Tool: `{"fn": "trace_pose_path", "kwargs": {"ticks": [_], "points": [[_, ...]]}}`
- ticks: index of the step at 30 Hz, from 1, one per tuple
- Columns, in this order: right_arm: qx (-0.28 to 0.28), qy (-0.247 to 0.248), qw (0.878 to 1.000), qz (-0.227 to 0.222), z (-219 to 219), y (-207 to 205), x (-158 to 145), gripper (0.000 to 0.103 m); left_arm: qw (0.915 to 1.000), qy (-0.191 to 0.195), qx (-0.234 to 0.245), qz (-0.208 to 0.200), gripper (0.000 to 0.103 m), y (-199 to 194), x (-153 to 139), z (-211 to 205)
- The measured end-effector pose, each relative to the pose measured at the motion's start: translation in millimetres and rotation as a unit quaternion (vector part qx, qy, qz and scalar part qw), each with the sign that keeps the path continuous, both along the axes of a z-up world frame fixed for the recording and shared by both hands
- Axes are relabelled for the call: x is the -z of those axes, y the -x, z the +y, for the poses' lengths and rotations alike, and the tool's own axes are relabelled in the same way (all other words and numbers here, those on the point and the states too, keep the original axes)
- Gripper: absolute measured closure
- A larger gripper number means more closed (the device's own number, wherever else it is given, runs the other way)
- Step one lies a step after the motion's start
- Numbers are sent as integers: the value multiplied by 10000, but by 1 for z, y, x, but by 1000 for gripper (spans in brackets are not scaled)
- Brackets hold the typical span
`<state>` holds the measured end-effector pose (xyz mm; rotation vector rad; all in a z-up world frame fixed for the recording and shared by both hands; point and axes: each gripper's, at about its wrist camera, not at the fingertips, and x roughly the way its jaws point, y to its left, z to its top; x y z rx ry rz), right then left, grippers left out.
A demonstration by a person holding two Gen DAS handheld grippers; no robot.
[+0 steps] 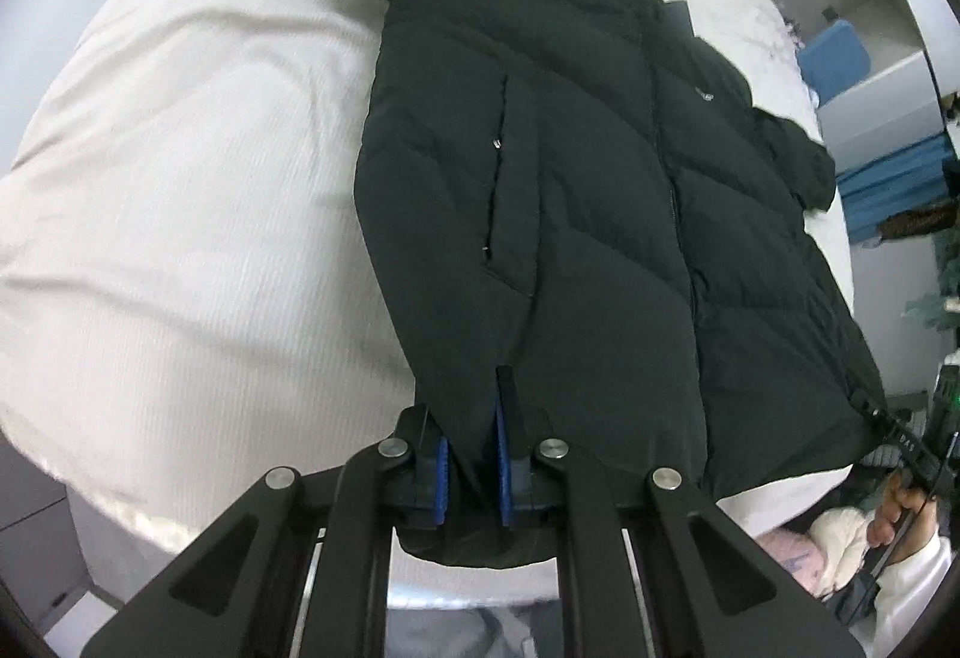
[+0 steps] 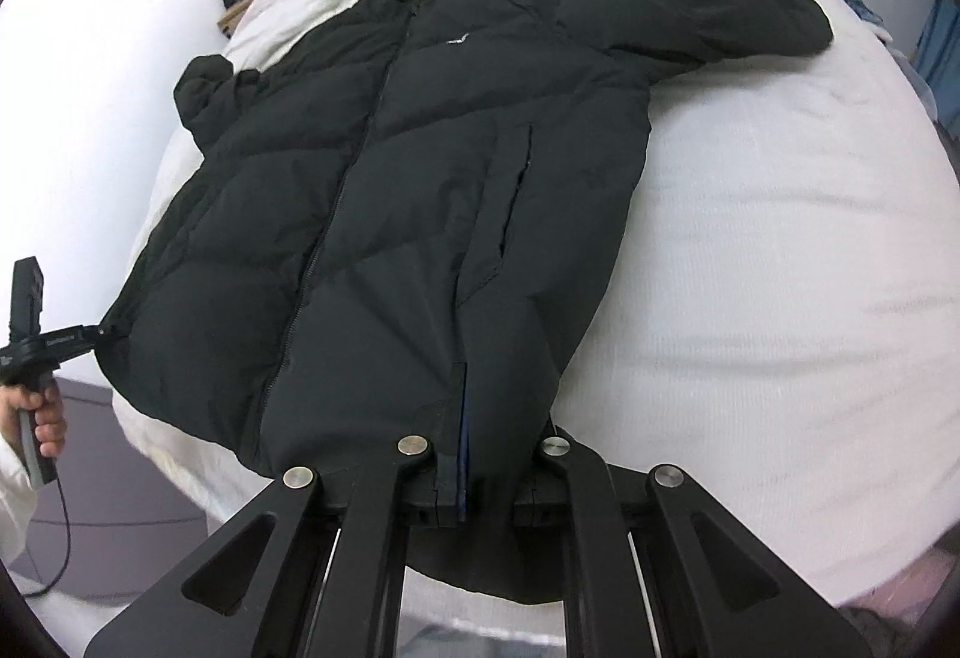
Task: Fold large clothes
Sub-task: 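Pull the hem with both grippers to straighten the jacket, then open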
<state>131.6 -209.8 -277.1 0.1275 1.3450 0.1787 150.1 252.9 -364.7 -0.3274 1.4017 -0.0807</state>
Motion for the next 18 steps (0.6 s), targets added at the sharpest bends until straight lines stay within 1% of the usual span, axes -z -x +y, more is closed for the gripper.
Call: {"fn": "trace_pose_path", "kwargs": {"ticks": [3,4,7,8,10,12,14,15,18], "points": [[-44,208,9996,167,1,16,9,97,9998,-91,127,150,93,17,7,-1],[-42,244,9995,213,1,16,12,97,9996,-125,161,198,93,21,10,-2],[144,269,9987,408,-5,20,31,97,9990,-263,142,342,93,30,32,4],[196,295,9983,466,-6,19,40,97,9985,-340,131,397,93,29,41,6],[276,332,9973,595,-8,13,57,97,9978,-457,129,472,93,26,55,-7],[387,376,9959,719,-17,17,77,97,9965,-610,164,549,93,19,66,-14],[461,394,9949,802,-17,18,90,97,9951,-734,222,622,92,11,81,-14],[493,397,9943,862,-19,18,100,97,9945,-774,255,654,92,11,84,-15],[614,415,9919,1034,-24,14,127,96,9924,-924,395,704,91,-2,104,-22]]}}
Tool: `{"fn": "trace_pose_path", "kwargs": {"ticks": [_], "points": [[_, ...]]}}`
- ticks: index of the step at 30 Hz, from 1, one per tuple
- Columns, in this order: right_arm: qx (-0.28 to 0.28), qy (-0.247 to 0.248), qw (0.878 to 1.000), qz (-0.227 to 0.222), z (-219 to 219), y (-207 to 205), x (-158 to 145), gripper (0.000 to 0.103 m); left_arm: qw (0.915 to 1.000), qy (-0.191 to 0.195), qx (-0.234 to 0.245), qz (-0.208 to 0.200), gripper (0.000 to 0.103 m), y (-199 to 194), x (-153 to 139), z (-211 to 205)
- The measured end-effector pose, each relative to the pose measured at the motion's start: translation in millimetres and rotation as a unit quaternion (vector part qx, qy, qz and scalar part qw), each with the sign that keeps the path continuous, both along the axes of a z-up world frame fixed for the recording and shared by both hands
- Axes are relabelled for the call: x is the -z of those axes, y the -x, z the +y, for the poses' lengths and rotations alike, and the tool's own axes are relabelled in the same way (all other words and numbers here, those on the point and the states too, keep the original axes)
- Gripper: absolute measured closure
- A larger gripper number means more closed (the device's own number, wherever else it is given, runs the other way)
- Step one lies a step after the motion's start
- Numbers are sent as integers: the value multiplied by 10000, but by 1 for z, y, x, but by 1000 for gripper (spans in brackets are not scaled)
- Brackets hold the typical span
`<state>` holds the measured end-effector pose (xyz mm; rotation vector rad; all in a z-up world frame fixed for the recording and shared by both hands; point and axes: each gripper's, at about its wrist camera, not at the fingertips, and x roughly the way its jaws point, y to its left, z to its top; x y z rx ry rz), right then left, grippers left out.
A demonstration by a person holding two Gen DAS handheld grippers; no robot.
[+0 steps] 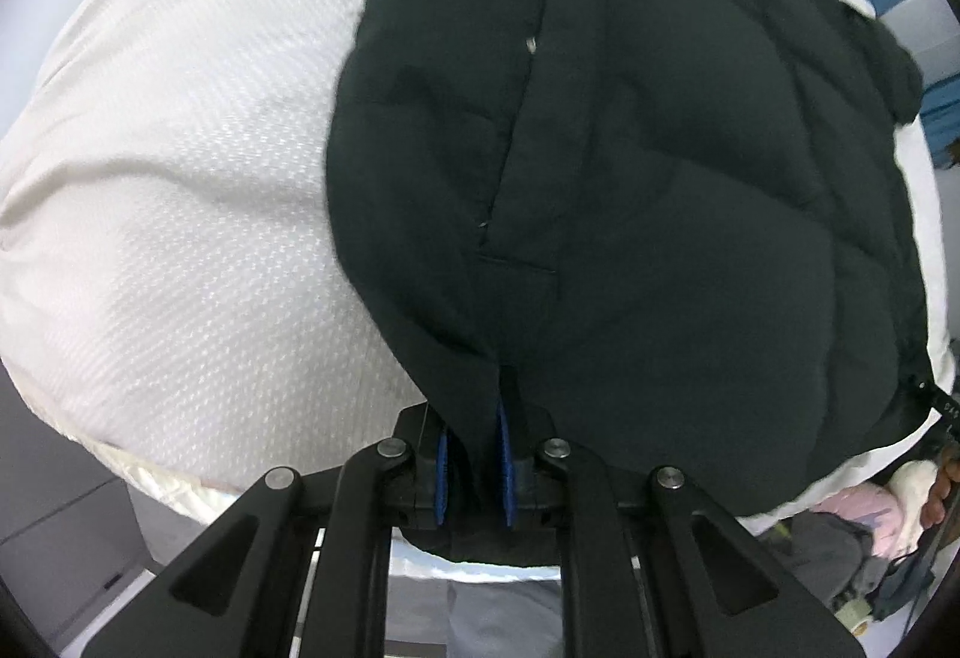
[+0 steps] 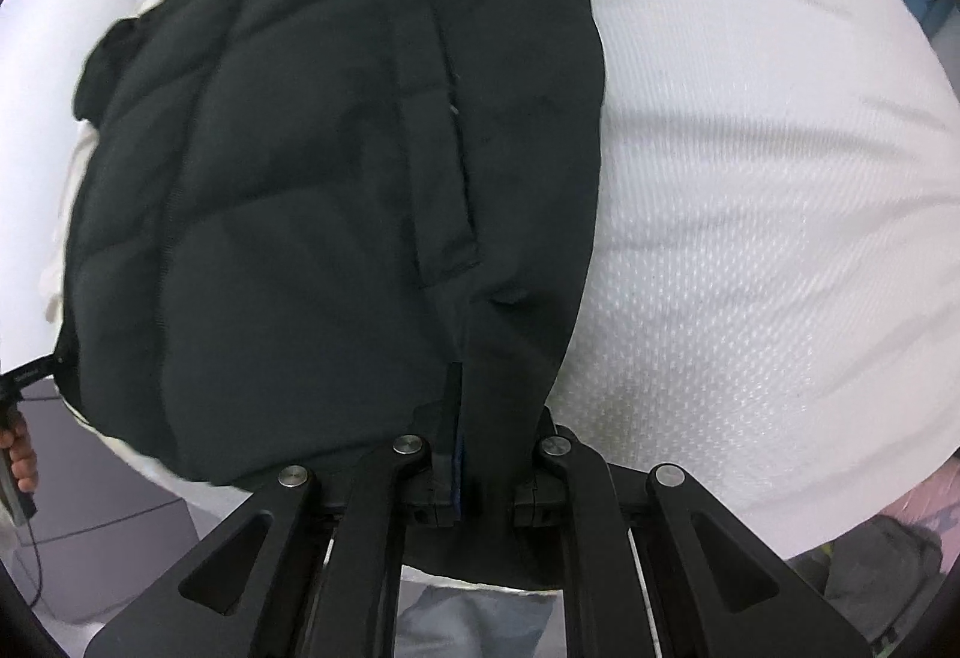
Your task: Fold large clothes
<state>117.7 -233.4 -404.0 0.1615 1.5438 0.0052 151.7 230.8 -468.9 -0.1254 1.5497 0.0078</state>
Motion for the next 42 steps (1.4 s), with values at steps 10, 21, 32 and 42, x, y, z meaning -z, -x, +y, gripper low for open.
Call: {"fn": "trace_pose_path", "kwargs": {"ticks": [10,21,32,42], "points": [[94,43,9997,206,7,-28,23,93,9995,-205,239,-40,87,-33,15,-32],[472,45,9987,-171,0,-30,-54,79,9986,-367,-179,-322,53,-16,-51,-3],[352,88,9869,-1572,33,-18,-167,67,9856,-227,-472,-1608,31,-38,-185,-27],[99,74,9621,-2723,77,2,-270,66,9648,-40,-351,-2605,30,-22,-296,-70]]}}
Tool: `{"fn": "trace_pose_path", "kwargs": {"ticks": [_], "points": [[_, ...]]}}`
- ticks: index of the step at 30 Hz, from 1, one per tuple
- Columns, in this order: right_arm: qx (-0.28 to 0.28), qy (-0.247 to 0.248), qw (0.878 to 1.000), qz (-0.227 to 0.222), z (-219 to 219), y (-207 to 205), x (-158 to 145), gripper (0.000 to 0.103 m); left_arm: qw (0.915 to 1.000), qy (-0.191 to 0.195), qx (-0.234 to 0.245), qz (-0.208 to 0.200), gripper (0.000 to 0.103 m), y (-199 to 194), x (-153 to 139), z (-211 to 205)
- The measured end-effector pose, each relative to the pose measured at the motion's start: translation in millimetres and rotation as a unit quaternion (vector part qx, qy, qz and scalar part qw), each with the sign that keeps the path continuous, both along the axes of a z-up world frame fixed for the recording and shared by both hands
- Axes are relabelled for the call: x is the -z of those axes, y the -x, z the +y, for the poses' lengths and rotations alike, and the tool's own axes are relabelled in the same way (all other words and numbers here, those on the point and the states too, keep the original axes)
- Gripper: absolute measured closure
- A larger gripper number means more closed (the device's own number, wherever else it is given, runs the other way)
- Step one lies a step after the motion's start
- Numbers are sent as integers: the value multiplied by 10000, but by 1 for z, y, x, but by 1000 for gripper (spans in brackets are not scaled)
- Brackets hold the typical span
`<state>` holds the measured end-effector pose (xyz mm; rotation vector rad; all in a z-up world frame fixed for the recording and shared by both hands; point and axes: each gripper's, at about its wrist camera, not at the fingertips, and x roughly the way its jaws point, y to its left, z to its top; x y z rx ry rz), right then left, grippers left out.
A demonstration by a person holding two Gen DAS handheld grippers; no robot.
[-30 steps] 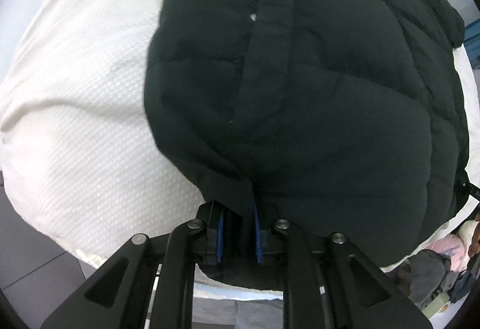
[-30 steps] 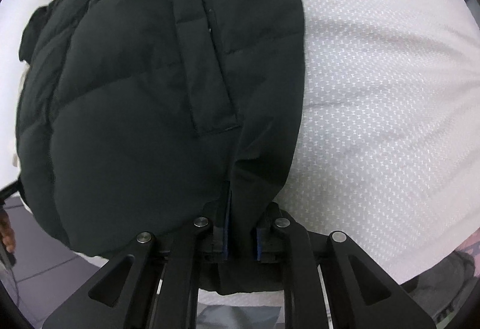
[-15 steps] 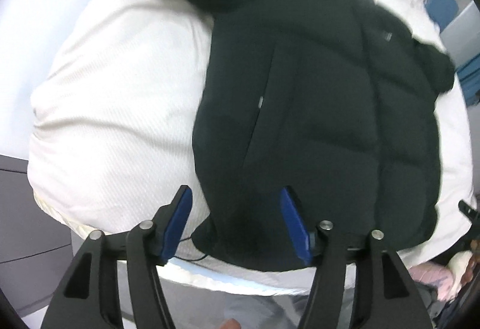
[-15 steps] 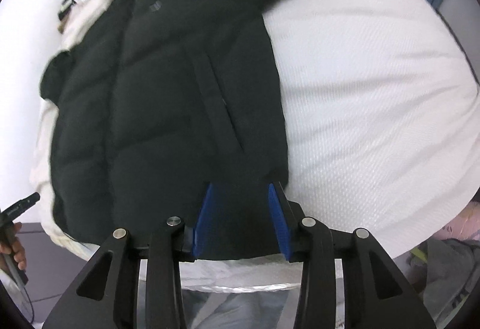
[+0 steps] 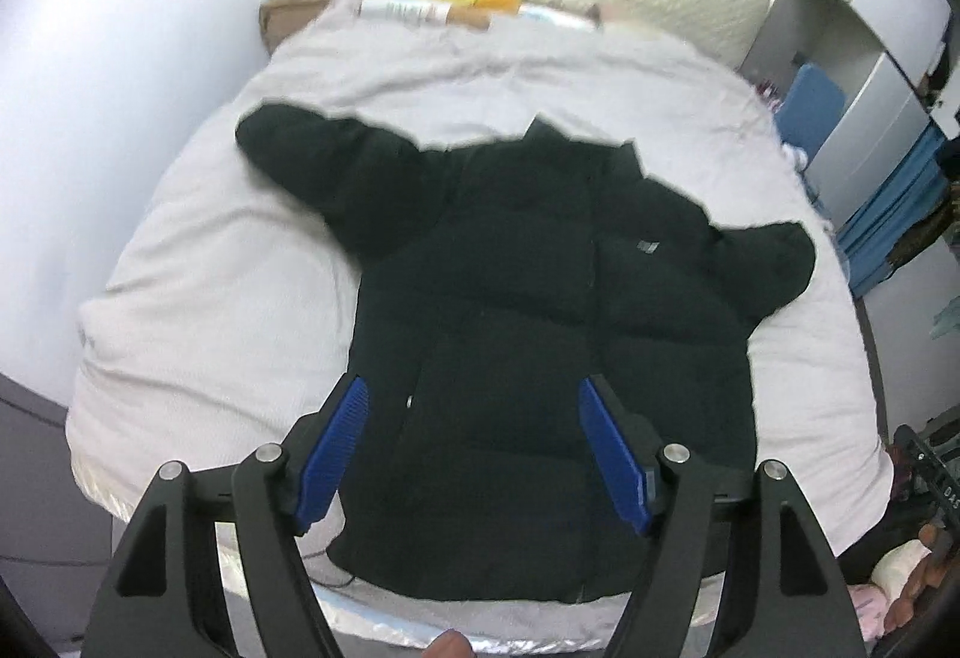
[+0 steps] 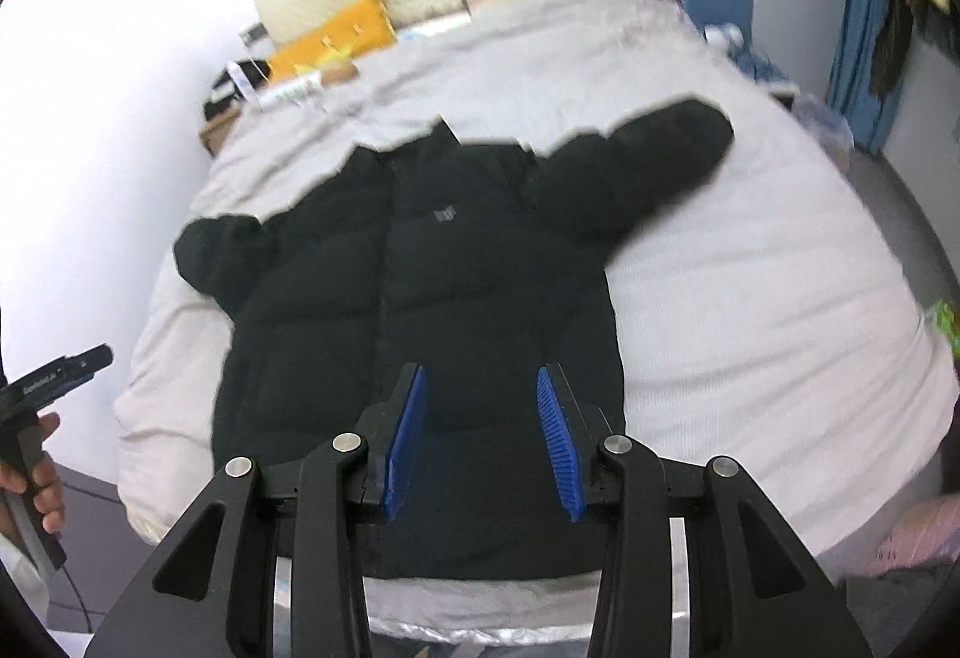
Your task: Fold large clothes
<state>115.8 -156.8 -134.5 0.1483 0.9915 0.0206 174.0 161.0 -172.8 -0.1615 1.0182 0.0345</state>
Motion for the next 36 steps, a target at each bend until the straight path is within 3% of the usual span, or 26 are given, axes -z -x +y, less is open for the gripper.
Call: {"fn": "trace_pose_path", "kwargs": {"ticks": [4,8,15,20,30,36], "points": [[-153,37,9995,-278,20,15,-23,66,9994,-117,179,-269,30,12,-26,-15],[-155,85,9985,-518,34,26,-43,66,9993,51,235,-290,30,25,-43,-19],[-178,211,9978,-610,50,38,-60,66,9987,302,303,-263,30,40,-61,-15],[-39,227,9976,-655,57,46,-67,66,9978,243,459,-414,30,49,-72,-12],[343,278,9962,-749,73,57,-75,66,9957,246,804,-396,30,48,-74,-4],[485,281,9959,-707,55,49,-73,66,9962,235,800,-253,30,37,-64,-9]]}}
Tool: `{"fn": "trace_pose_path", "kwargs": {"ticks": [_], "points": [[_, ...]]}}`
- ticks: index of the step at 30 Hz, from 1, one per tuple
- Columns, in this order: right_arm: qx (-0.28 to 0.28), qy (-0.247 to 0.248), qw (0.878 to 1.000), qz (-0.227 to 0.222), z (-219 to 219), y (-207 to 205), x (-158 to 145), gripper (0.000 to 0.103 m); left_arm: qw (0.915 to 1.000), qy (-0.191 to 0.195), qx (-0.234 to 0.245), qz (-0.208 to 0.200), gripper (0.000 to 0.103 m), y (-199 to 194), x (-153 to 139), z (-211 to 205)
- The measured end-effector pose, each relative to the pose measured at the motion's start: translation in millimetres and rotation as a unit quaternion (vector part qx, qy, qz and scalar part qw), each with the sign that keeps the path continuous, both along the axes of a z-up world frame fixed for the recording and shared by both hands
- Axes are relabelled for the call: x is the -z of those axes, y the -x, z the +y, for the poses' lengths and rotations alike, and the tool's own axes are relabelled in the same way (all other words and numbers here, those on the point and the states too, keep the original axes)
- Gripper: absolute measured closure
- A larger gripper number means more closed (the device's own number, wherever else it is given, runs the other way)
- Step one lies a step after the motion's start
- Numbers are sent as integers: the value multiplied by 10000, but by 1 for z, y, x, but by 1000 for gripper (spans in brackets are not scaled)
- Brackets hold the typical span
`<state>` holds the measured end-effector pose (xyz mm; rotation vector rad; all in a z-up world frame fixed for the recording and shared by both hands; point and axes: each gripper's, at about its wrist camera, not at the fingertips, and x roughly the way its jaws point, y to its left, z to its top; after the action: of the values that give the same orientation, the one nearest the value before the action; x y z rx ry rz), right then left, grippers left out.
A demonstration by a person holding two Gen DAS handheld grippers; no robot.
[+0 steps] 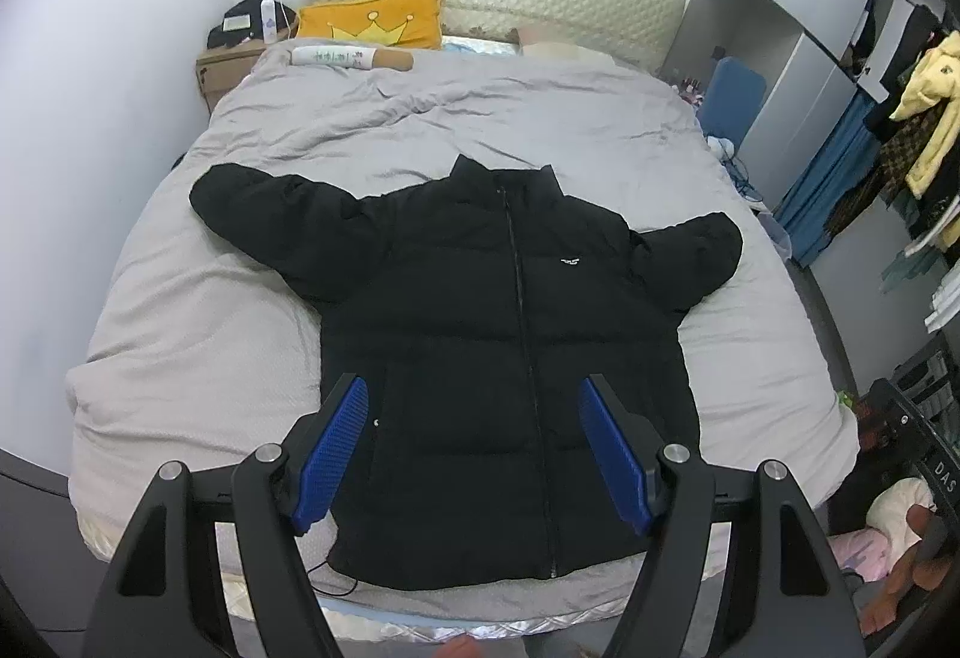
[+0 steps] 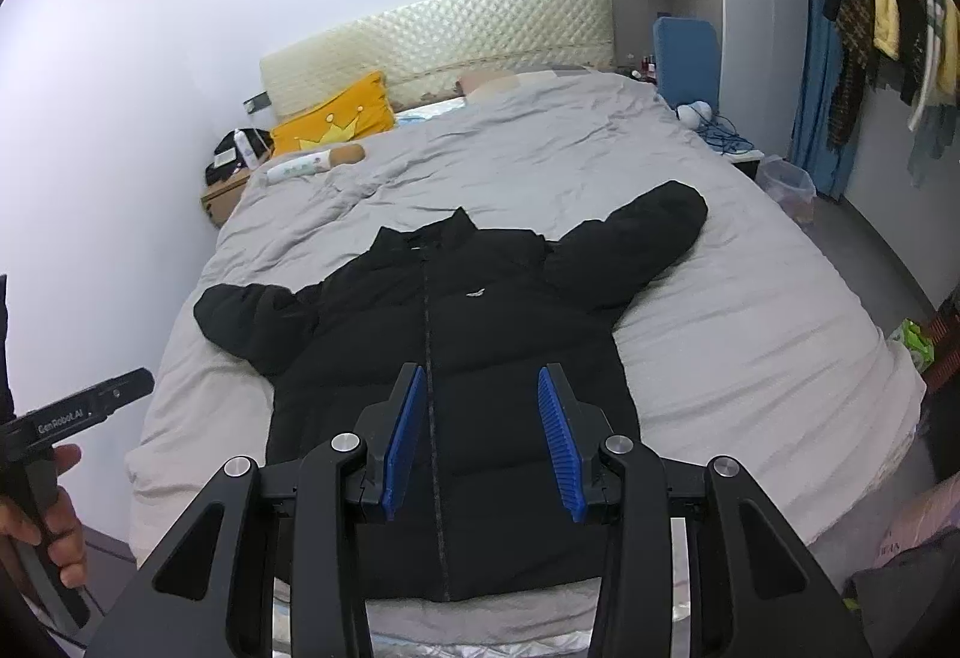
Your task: Fold large clothes
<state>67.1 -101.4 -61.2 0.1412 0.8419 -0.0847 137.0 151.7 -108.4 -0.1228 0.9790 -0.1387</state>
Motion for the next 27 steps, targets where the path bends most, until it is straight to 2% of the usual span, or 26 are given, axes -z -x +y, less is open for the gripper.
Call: {"fn": "trace_pose_path", "kwargs": {"ticks": [1,3,7,11,21,27], "points": [[15,-2,10000,0,-5,-2,0,64,10000,-20,-9,31,30,-2,2,-3],[34,-23,10000,-29,-18,-9,1,52,10000,-42,-50,56,30,-6,4,-9],[22,-90,10000,20,-51,-29,5,48,9997,-176,-163,72,30,-16,6,-29],[-18,-183,9998,62,-91,-54,13,40,9992,-208,-335,109,30,-29,5,-54],[-24,-435,9985,324,-207,-124,47,39,9951,-535,-805,195,30,-69,7,-135],[60,-656,9972,358,-276,-177,78,39,9922,-566,-1068,301,30,-89,9,-165]]}}
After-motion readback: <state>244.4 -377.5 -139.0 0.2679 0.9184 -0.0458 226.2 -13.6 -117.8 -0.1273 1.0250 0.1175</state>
